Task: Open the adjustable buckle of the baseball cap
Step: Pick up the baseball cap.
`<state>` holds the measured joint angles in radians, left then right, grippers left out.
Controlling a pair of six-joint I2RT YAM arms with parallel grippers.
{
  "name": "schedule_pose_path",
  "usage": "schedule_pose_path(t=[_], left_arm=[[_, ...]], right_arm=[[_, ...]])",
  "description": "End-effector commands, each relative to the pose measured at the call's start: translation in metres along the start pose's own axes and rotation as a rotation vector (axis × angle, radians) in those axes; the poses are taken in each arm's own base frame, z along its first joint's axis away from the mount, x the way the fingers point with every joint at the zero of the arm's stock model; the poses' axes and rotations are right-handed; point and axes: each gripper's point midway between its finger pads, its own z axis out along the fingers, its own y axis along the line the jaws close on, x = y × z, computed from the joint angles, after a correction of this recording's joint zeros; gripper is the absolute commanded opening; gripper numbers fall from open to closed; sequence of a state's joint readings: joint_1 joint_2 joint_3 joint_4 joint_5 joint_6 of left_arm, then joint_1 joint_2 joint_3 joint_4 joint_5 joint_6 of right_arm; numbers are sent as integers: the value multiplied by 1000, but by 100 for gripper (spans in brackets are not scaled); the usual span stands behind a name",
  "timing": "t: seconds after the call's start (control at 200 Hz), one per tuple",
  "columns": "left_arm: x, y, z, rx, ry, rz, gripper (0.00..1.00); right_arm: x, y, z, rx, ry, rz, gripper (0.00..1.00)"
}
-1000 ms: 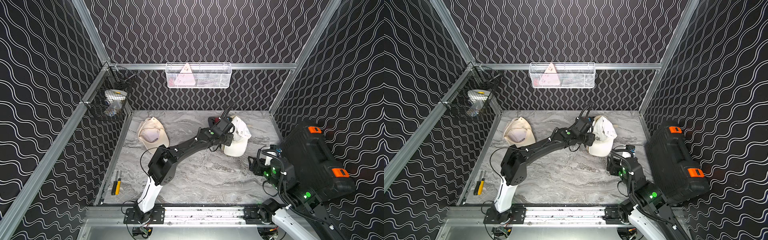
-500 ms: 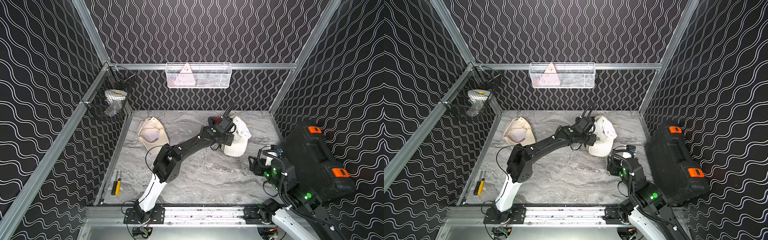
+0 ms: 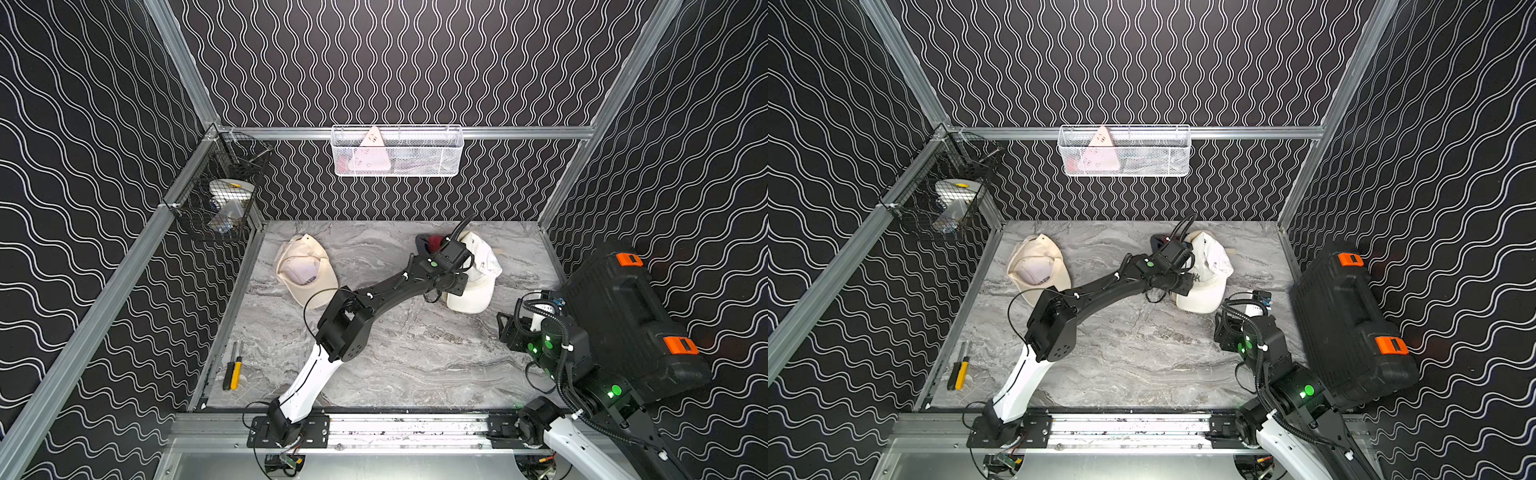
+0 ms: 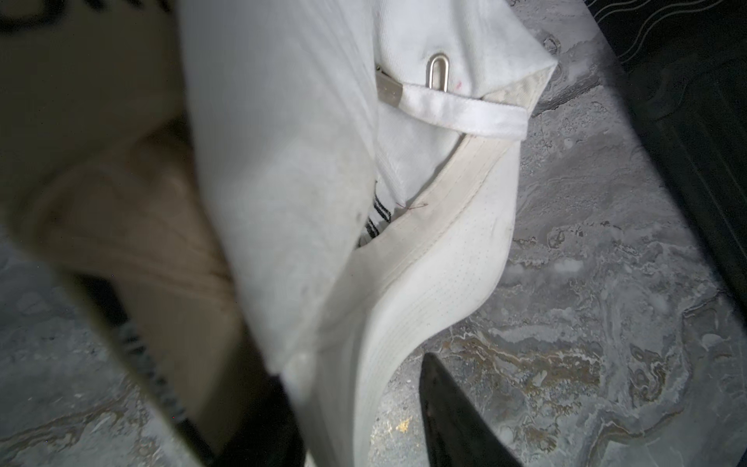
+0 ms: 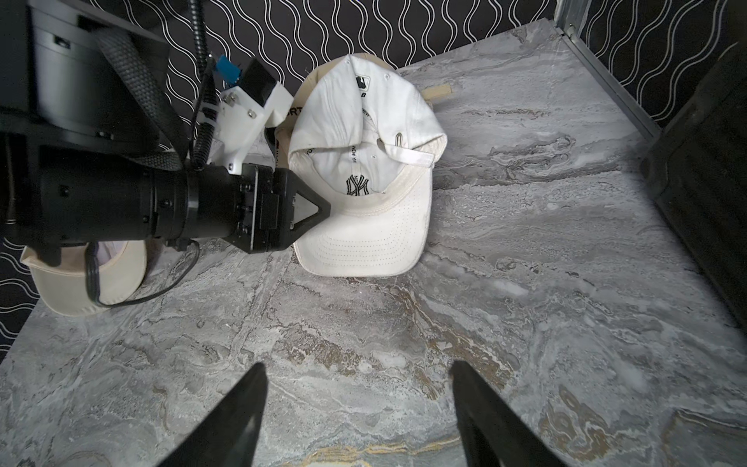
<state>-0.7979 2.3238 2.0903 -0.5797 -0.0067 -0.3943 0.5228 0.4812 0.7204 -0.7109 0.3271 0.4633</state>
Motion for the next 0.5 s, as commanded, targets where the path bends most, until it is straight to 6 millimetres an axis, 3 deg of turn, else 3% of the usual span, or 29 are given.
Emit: schedule_pose_path(t=[0.0, 0.24, 0.495], left_arm=[[5, 3, 4, -12, 18, -16, 40], [2, 5, -3, -27, 8, -1, 18], [-1, 5, -26, -20, -26, -11, 0]], right_arm=[[-5, 1, 0, -1, -25, 19, 73], [-6, 1, 0, 0, -26, 21, 73], [-3, 1, 4, 7, -15, 18, 73]])
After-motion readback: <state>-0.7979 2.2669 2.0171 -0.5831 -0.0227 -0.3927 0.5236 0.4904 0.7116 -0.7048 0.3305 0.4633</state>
